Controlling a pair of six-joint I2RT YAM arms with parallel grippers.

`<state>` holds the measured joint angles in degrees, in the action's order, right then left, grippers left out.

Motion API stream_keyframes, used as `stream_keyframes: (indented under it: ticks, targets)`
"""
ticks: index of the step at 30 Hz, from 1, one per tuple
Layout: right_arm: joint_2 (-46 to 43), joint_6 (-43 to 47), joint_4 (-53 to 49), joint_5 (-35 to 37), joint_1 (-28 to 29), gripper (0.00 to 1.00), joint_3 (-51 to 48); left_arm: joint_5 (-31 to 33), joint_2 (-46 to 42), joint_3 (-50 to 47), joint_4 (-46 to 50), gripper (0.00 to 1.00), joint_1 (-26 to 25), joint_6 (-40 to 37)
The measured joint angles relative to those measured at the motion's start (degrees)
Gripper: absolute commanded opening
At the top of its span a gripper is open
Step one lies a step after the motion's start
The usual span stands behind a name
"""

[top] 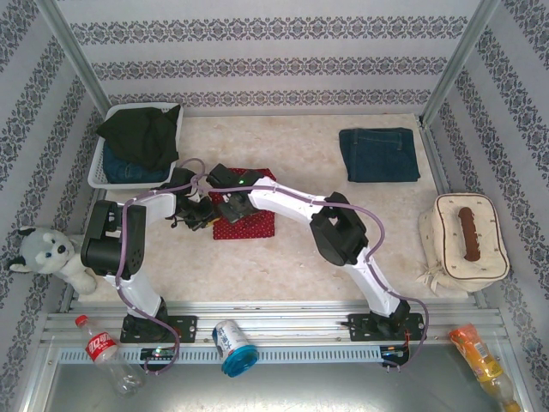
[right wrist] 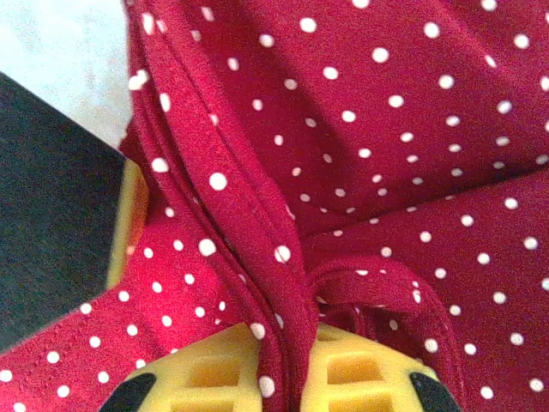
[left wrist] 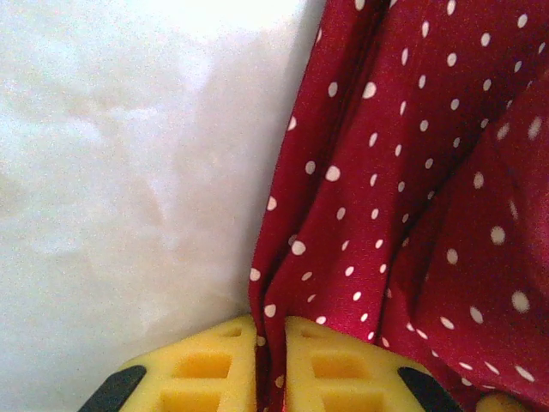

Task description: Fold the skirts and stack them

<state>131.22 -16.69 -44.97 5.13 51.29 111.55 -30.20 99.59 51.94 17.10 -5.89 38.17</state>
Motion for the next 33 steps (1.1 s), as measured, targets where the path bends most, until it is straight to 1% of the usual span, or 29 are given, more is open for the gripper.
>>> stream_keyframes:
  ticks: [3, 7, 10, 16, 17, 19, 23, 25, 26, 27, 28, 31, 33]
  targets:
    - [-3.0, -1.3, 0.2, -0.7, -1.1, 0.00, -3.7, 0.0, 0.0, 0.0, 0.0, 0.14, 0.0, 0.0]
    - [-4.1, -2.8, -0.9, -1.6, -2.6, 0.02, -3.2, 0.0, 0.0, 0.0, 0.0, 0.14, 0.0, 0.0]
    - [-2.7, -5.0, -3.3, -1.9, -3.0, 0.03, -0.1, -0.1, 0.0, 0.0, 0.0, 0.14, 0.0, 0.0]
    - [3.7, -9.2, -6.8, -3.4, -2.0, 0.06, 8.9, -0.2, 0.0, 0.0, 0.0, 0.14, 0.1, 0.0]
    - [4.3, -9.7, -7.0, -4.2, -1.9, 0.08, 9.5, -0.2, 0.0, 0.0, 0.0, 0.14, 0.1, 0.0]
    - [4.8, -10.5, -7.1, -6.0, -1.6, 0.17, 9.6, -0.3, 0.0, 0.0, 0.0, 0.15, 0.1, 0.0]
    - [4.5, -10.9, -6.9, -11.5, -1.7, 0.29, 9.6, -0.8, 0.0, 0.0, 0.0, 0.23, 0.4, -0.3]
    - [3.1, -10.8, -5.5, -14.0, -1.9, 0.38, 7.7, -0.9, -0.5, -0.1, 0.2, 0.25, 0.5, -0.5]
    - [1.3, -10.9, -4.5, -15.5, -2.3, 0.43, 5.7, -0.9, -1.0, -0.3, 0.5, 0.27, 0.6, -0.7]
    - [-0.7, -11.0, -4.0, -16.8, -2.8, 0.49, 3.5, -0.7, -1.9, -0.7, 1.3, 0.29, 0.8, -0.8]
    - [-2.8, -10.8, -3.3, -17.9, -3.4, 0.54, 1.5, -0.5, -2.8, -1.1, 2.0, 0.31, 1.1, -0.9]
    - [-11.3, -11.8, -1.2, -19.8, -7.1, 0.62, -5.9, 0.8, -6.8, -2.3, 4.8, 0.41, 1.5, -1.5]
    - [-16.6, -13.4, 0.7, -20.1, -11.1, 0.63, -10.8, 1.8, -10.1, -2.9, 6.5, 0.48, 1.5, -1.8]
